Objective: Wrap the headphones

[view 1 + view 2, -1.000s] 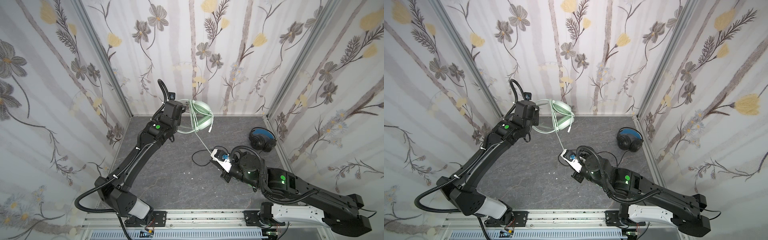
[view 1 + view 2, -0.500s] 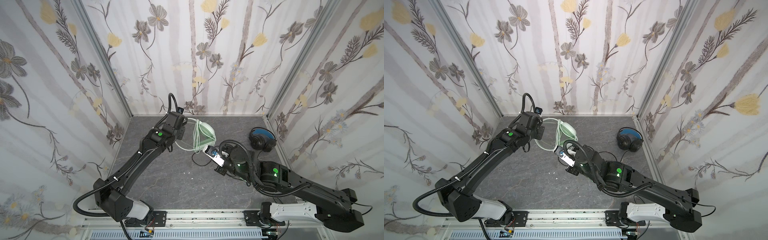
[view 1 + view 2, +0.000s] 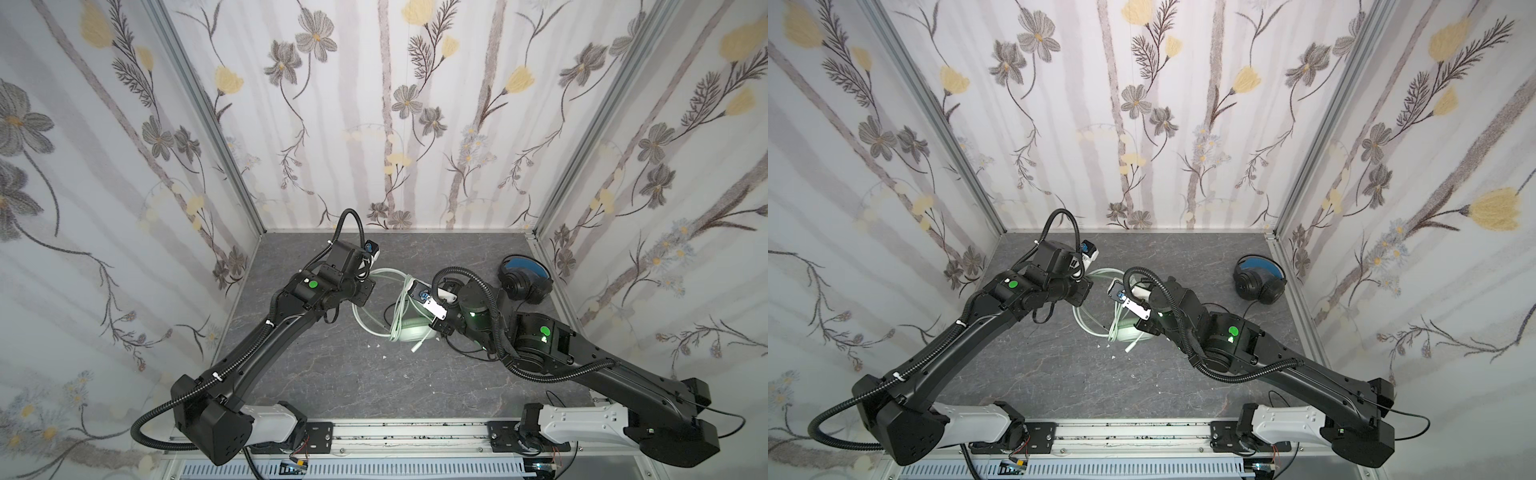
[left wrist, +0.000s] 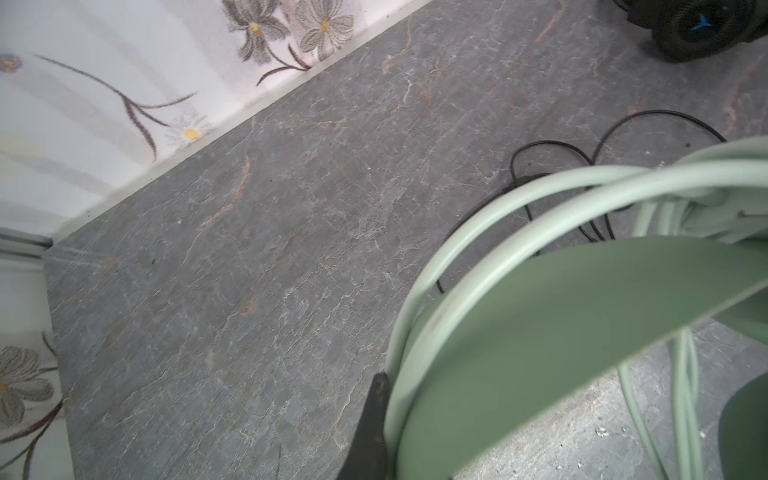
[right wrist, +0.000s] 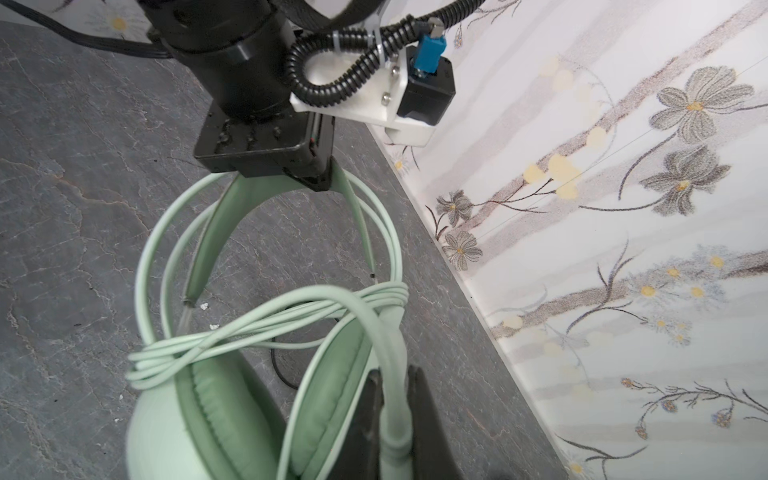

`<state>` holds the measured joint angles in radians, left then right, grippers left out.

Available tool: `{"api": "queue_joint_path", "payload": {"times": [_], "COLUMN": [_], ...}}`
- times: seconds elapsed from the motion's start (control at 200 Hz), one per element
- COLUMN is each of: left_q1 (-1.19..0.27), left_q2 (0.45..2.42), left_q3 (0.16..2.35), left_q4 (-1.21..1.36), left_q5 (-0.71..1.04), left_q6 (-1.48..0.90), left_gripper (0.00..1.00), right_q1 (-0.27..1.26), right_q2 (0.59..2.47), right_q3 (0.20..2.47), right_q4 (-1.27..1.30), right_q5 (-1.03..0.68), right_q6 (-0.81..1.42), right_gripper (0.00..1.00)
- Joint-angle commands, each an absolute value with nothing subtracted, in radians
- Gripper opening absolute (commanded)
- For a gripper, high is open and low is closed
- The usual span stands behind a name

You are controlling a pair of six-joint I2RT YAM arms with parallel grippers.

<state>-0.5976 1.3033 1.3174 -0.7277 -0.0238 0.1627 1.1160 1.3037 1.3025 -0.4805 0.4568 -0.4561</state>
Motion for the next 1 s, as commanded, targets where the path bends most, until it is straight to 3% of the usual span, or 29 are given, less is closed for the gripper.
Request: {"api": "queue_joint_path", "payload": {"times": [0.0,0.125,0.994], "left_q1": [-0.609,-0.627,-0.694], "left_q2": [1.270,1.264,1.161], "left_q3": [1.303,1.295,1.350], "left_q4": [-0.702,-0.721,-0.752], "left_q5": [0.073,0.113,0.187], "left_q6": [0.199,0.205,0.155], "left_gripper": [0.00,0.00,0.00], "right_q1": [1.081,1.016,0.848], "right_q2": [1.304,1.283,1.247], "right_q3": [1.309,1.289,1.071], "right_q4": [-0.428,-0.392,-0.243], "right_q5": [0.437,0.318,0.072], "right_q6": [-0.470,-0.446,-0.421], "right_gripper": [0.00,0.00,0.02]}}
